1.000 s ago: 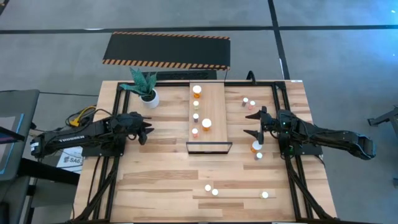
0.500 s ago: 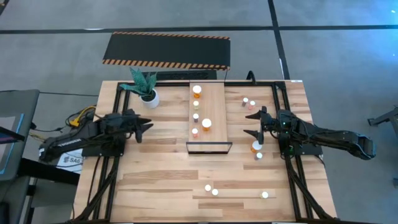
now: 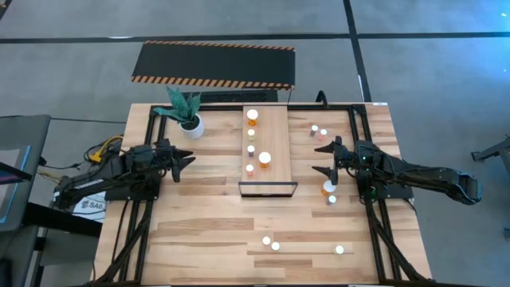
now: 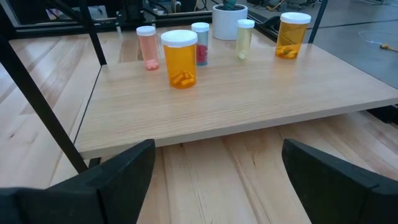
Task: Pick and place medicine bottles onto shelf by color
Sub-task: Put the bottom large orange pill bottle on the shelf aligned with the other large orange pill bottle
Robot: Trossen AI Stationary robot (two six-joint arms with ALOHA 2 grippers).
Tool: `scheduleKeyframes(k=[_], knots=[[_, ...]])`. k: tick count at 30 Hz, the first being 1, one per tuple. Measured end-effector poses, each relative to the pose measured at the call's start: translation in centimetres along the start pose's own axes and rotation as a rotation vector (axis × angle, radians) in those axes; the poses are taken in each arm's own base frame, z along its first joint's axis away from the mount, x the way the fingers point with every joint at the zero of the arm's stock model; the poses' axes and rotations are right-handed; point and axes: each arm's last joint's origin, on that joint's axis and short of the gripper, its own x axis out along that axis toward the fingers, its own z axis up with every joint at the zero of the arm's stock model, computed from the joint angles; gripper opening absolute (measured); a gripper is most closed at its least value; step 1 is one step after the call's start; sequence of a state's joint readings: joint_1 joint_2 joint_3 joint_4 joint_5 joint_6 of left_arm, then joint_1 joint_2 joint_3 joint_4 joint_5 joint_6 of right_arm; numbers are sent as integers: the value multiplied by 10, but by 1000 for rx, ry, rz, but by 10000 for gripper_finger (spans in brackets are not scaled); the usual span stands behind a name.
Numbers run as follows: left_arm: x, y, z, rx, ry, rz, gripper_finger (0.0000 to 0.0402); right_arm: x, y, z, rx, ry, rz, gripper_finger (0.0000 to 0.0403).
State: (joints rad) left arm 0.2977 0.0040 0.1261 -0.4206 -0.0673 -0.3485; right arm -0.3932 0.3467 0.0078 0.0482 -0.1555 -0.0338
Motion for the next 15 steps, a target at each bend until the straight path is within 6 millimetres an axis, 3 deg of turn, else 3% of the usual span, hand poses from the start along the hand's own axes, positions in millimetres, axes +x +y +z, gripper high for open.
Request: scheduleKeyframes(k=[15], knots=[[0,0,0,0,0,0,128,0,0,0,0,0,0,374]])
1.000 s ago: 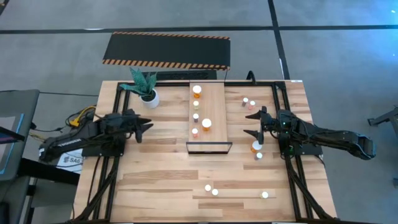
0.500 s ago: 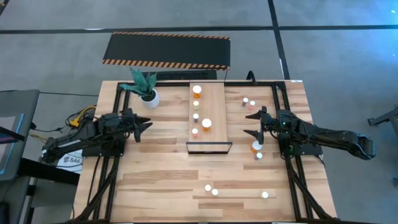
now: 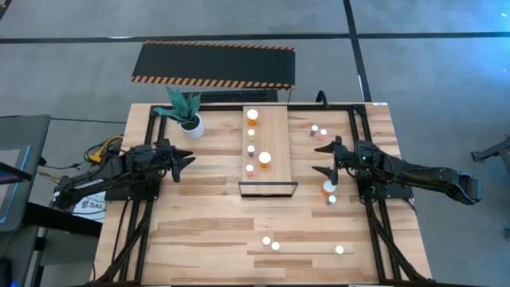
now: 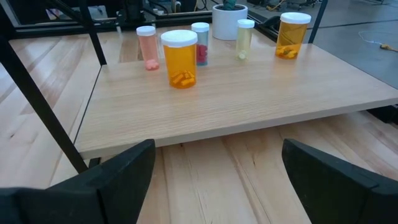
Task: Pick and place medicine bottles onto shelf by color
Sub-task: Put the bottom large orange pill bottle on the shelf aligned with the other large orange pill bottle
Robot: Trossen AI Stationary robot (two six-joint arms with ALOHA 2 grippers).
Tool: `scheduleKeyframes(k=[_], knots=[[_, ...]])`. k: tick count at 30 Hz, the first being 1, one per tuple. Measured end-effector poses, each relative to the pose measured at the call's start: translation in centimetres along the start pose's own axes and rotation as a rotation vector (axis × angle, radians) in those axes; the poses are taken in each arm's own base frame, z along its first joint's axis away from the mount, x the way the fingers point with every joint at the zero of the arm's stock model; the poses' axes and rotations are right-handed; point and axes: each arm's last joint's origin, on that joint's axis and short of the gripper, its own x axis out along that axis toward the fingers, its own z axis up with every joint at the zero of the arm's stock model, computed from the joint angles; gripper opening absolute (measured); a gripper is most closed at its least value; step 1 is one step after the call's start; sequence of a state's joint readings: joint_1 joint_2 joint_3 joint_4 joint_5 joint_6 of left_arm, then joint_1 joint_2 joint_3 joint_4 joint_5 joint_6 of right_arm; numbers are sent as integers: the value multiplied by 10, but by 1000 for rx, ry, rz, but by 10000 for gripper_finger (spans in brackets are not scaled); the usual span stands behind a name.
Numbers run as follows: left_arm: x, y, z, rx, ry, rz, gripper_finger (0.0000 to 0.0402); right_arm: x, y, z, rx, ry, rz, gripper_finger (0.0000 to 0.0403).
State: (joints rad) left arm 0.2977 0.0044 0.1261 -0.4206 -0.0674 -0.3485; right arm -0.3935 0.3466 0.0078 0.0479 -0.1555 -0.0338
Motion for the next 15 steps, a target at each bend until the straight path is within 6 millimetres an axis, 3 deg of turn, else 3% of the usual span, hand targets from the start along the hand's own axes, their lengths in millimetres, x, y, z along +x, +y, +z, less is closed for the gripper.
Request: scheduleKeyframes(k=[15], knots=[[0,0,0,0,0,0,128,0,0,3,57,-30,0,374]])
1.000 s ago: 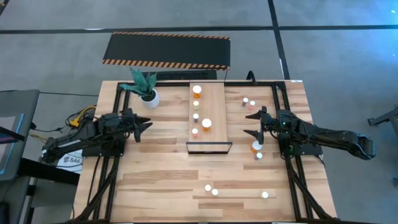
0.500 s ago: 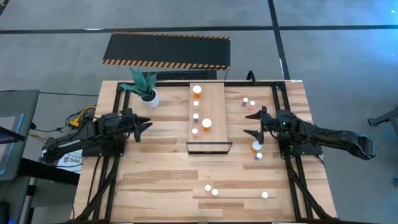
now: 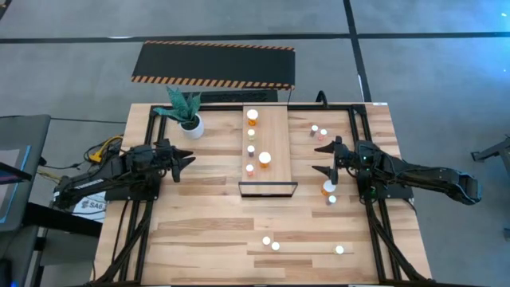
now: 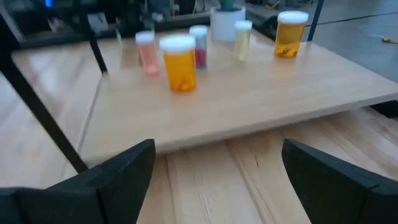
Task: Pick and place medicine bottles onto shelf by color
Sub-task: Put the bottom large orange pill bottle on the shelf aligned with the other large orange pill bottle
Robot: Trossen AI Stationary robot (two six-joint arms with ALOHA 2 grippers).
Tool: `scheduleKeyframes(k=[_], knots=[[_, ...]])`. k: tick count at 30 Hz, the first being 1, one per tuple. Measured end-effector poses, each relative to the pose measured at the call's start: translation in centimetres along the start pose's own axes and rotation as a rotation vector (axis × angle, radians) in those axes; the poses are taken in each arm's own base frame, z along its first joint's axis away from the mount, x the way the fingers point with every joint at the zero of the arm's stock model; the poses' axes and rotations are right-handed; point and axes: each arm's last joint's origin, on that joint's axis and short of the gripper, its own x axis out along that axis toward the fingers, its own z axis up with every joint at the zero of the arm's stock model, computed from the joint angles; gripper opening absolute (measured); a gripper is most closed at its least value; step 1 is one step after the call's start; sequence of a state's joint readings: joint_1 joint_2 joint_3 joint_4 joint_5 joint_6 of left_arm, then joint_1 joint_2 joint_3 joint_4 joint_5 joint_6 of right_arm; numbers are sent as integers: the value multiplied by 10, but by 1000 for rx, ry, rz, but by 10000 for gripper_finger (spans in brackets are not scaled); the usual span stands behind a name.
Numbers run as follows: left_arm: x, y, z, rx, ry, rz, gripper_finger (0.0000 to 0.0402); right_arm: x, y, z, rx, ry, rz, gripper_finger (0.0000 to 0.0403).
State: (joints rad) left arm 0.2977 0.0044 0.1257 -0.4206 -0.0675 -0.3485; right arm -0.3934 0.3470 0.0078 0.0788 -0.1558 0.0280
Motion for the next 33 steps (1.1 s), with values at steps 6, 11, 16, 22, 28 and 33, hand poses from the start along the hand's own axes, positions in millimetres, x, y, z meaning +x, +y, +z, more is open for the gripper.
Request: scheduleKeyframes(k=[6,11,16,22,28,33], knots=[[0,0,0,0,0,0,128,-1,0,11,134,-117,12,374],[0,0,0,0,0,0,128,-3,1,23,202,-237,35,374],[0,0,0,0,0,0,128,-6,2,35,276,-360,72,374],[0,0,0,0,0,0,128,-10,3,42,448,-430,129,374],[0,0,0,0,0,0,128,-10,3,42,584,-424,160,374],[0,0,0,0,1,0,128,-11,3,44,740,-435,202,374]])
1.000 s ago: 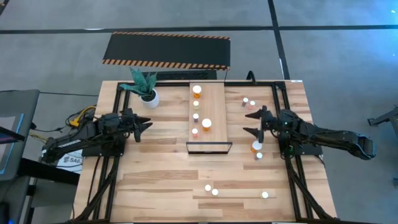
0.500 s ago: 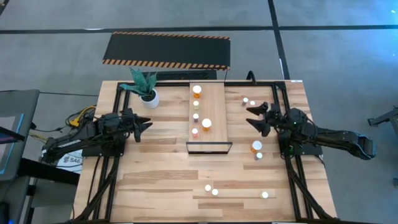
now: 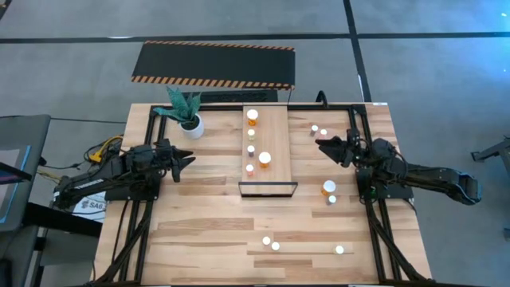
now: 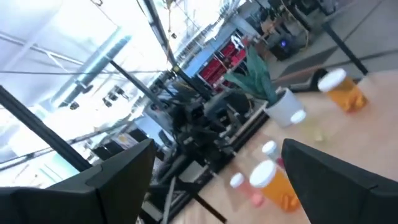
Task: Pick and place medicine bottles onto shelf by color
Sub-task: Put the bottom large orange pill bottle on the shelf aligned with the other large orange pill bottle
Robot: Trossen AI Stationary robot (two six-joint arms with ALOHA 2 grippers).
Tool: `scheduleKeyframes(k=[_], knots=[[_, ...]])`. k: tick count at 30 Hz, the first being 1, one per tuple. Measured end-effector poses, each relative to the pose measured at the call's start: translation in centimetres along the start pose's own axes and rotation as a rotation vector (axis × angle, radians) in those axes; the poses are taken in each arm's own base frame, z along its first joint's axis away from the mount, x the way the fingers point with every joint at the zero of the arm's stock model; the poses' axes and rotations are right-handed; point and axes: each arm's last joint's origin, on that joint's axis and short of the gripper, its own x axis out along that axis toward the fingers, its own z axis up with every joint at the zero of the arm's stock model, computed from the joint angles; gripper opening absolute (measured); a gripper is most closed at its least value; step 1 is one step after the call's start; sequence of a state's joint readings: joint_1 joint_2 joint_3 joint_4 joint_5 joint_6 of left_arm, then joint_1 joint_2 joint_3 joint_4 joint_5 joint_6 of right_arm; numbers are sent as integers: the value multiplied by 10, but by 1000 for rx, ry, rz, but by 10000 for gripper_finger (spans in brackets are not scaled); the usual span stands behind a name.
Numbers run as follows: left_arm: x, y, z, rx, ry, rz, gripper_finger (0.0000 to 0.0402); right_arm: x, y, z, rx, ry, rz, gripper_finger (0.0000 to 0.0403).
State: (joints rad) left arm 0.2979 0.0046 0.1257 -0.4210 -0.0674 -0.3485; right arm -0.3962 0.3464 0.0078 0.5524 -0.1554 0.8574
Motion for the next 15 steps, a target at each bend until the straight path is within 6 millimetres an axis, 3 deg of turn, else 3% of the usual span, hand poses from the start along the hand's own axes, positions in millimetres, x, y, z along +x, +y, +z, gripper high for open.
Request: scheduleKeyframes(k=[4,10,15], knots=[[0,0,0,0,0,0,128,0,0,2,-51,-23,-4,374],[0,0,0,0,0,0,128,1,9,15,-48,-189,-47,374],[0,0,0,0,0,1,128,10,19,26,-84,-197,-57,374]])
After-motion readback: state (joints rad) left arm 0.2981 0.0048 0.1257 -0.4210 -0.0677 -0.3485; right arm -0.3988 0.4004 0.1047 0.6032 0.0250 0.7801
